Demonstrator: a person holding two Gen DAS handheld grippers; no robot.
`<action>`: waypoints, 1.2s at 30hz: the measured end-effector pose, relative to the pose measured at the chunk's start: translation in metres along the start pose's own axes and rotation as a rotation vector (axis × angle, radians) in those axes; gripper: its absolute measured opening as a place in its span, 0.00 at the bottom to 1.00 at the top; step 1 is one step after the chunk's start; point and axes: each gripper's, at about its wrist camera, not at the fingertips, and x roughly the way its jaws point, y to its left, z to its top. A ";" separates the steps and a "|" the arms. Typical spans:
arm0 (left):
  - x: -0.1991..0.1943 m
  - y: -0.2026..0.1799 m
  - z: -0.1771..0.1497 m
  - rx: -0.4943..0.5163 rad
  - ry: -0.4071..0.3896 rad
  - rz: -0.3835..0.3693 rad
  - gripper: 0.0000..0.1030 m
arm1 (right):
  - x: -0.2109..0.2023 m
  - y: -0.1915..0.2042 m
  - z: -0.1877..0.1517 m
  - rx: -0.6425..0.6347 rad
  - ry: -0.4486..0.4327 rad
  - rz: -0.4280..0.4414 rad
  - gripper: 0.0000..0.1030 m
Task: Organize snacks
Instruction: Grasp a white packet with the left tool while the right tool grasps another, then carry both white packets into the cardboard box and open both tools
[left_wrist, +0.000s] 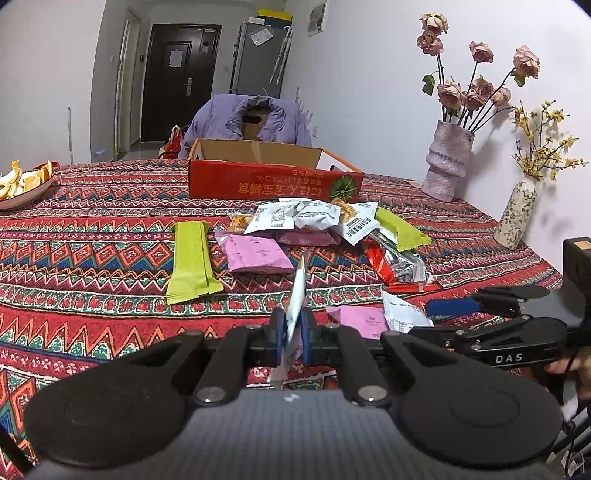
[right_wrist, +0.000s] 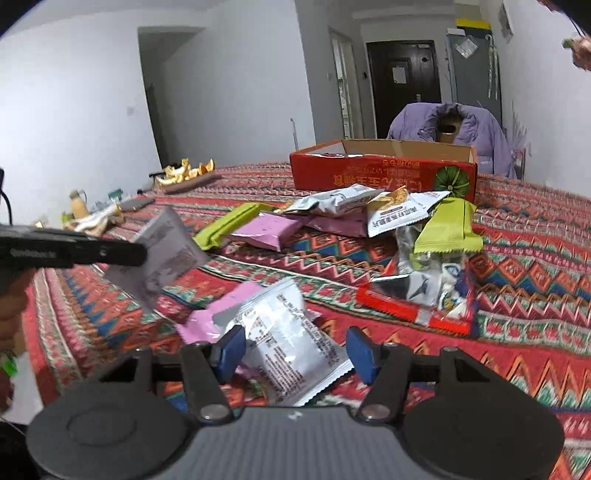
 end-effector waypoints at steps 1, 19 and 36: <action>0.000 0.000 0.000 -0.001 0.002 -0.001 0.10 | 0.002 0.000 0.001 -0.021 0.006 0.004 0.59; 0.010 0.003 0.000 -0.011 0.025 -0.003 0.10 | 0.007 0.002 0.002 -0.150 0.149 0.149 0.57; -0.003 -0.004 0.008 0.013 -0.016 0.005 0.10 | -0.018 0.004 0.010 0.009 0.030 -0.094 0.49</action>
